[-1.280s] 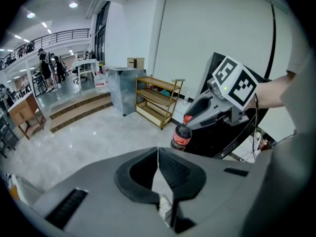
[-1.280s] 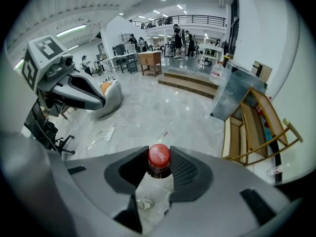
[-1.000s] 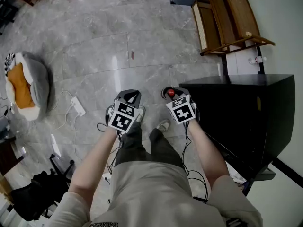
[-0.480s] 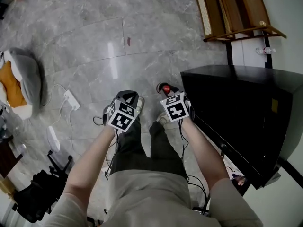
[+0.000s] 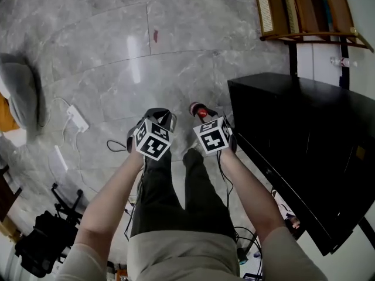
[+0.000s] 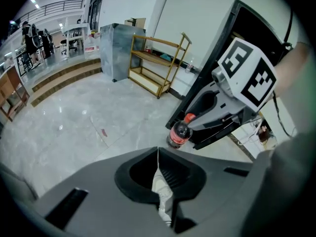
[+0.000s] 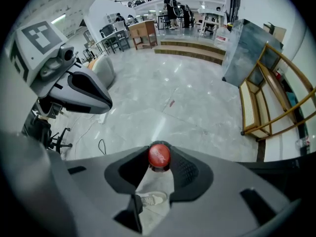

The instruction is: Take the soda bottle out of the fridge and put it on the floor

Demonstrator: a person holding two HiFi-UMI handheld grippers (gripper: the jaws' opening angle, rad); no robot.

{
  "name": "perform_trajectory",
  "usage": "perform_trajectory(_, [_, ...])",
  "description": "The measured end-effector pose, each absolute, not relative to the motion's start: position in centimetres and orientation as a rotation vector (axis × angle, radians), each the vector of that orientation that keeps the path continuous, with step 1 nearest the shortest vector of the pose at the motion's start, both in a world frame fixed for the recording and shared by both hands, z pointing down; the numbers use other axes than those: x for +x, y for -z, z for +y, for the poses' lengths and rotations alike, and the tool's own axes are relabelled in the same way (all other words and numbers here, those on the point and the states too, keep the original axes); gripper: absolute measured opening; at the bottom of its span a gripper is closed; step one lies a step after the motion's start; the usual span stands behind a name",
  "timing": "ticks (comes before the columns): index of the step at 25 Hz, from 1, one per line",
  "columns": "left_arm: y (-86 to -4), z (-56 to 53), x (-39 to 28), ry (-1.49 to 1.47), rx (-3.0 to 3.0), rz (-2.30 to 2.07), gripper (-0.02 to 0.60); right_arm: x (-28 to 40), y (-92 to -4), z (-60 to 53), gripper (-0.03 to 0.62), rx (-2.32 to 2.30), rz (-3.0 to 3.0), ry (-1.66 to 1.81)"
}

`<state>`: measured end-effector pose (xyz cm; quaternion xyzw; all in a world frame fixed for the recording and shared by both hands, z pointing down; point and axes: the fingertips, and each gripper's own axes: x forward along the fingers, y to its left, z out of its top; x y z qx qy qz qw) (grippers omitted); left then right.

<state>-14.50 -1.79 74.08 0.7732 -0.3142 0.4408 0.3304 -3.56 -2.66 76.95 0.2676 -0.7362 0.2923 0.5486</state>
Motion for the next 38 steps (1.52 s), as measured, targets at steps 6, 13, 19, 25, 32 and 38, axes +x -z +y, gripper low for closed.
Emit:
perform_trajectory(6, [-81.0,-0.3,-14.0,-1.199,2.0,-0.738,0.007,-3.1,-83.4,-1.5,0.114,0.643,-1.688,-0.772])
perform_trajectory(13, [-89.2,2.7,-12.9,-1.274,1.965,-0.642,0.008,-2.3,-90.2,1.7,0.114,0.729,-1.616,-0.901])
perform_trajectory(19, [-94.7,6.0,-11.7,-1.289,1.893,-0.557,0.008,-0.6,-96.0,4.3,0.114,0.813,-1.51,-1.048])
perform_trajectory(25, [-98.7,7.5,-10.0,-1.21,1.813,-0.538,0.008,1.5,-100.5,6.9,0.114,0.947,-1.355,-1.299])
perform_trajectory(32, [-103.8,7.5,-10.3,-1.189,1.727,-0.561,0.007,2.9,-105.4,9.0,0.112,1.081,-1.219,-1.527])
perform_trajectory(38, [-107.3,6.6,-10.3,-1.156,1.696,-0.618,0.008,4.4,-108.9,9.1,0.112,1.13,-1.23,-1.501])
